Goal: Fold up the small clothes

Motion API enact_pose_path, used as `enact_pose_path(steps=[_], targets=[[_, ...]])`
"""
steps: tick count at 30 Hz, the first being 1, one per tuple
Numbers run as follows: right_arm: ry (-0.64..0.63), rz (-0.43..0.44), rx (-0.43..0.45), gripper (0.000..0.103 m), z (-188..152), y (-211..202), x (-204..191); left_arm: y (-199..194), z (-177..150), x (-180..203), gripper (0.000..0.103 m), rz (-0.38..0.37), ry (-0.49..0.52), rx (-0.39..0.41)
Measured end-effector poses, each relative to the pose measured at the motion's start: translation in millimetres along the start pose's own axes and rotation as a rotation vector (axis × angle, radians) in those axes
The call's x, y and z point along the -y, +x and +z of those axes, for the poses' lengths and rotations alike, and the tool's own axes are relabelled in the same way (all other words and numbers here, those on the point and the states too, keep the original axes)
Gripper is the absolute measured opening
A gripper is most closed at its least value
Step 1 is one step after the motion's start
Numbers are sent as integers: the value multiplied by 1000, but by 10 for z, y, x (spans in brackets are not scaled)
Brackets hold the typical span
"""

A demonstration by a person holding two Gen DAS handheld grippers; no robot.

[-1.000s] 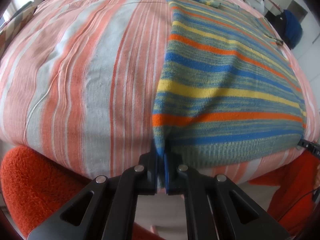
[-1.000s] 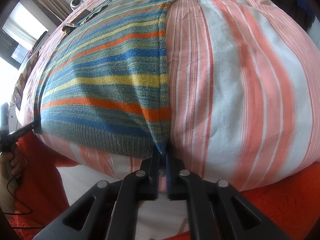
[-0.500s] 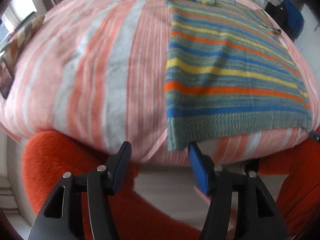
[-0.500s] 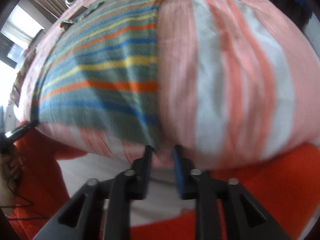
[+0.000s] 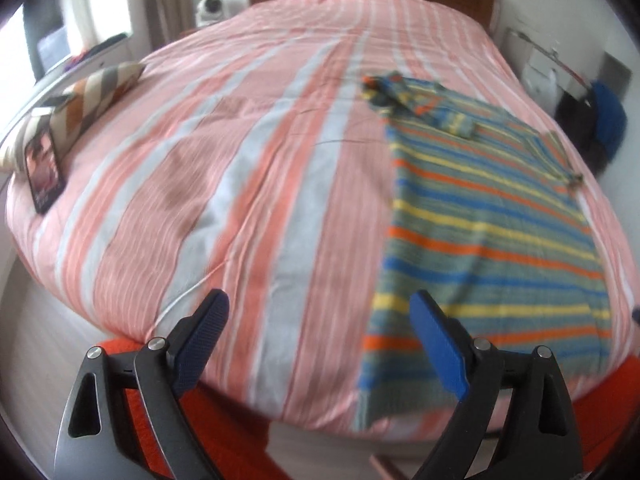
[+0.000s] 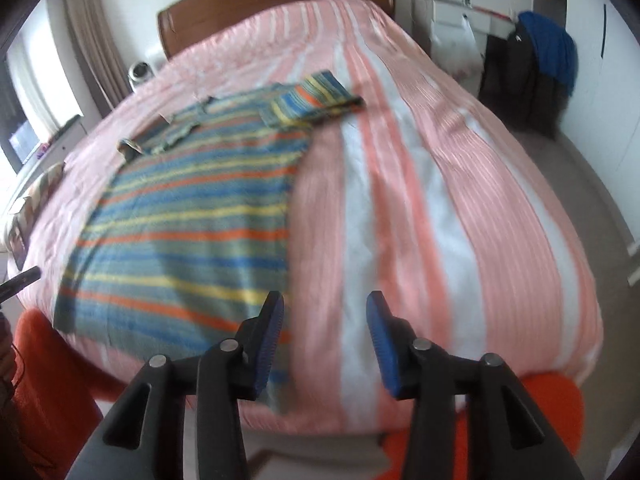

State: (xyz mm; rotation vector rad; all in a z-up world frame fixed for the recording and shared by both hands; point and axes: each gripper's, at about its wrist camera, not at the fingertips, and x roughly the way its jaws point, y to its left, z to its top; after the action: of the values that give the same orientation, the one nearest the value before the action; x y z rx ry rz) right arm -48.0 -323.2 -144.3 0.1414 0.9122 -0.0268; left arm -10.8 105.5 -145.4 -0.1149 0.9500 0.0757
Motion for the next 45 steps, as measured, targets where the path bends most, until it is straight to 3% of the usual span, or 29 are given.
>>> enact_pose_path(steps=[4, 9, 15, 20, 22, 27, 31, 33, 34, 36, 38, 42, 45], targets=[[13, 21, 9, 46, -116, 62, -76, 173, -46, -133, 93, 19, -71, -21], [-13, 10, -1, 46, -179, 112, -94, 281, -147, -163, 93, 59, -60, -53], [-52, 50, -17, 46, -46, 112, -138, 241, -142, -204, 94, 49, -75, -24], [-181, 53, 5, 50, 599, 213, -110, 273, -154, -228, 94, 51, -91, -34], [-292, 17, 27, 53, 921, 395, -195, 280, -158, -233, 94, 57, -95, -33], [-549, 58, -7, 53, 1575, 1205, -713, 308, -173, -236, 94, 81, -94, -38], [-606, 6, -56, 52, 1910, 1952, -993, 343, -172, -252, 94, 90, -98, -50], [-577, -51, -115, 50, 1998, 2317, -967, 362, -174, -269, 94, 88, -103, -58], [-544, -49, -144, 34, 2037, 2427, -900, 371, -175, -279, 94, 84, -107, -62], [-444, -58, -118, 4, 2164, 2384, -676, 385, -171, -299, 94, 75, -113, -66], [-301, -47, -50, 4, 2302, 2123, -285, 406, -158, -300, 94, 70, -113, -68], [-68, -146, 43, 4, 2433, 1583, 666, 418, -152, -292, 94, 69, -114, -64], [61, -199, 28, 4, 2365, 1392, 1274, 424, -160, -267, 94, 75, -110, -64]])
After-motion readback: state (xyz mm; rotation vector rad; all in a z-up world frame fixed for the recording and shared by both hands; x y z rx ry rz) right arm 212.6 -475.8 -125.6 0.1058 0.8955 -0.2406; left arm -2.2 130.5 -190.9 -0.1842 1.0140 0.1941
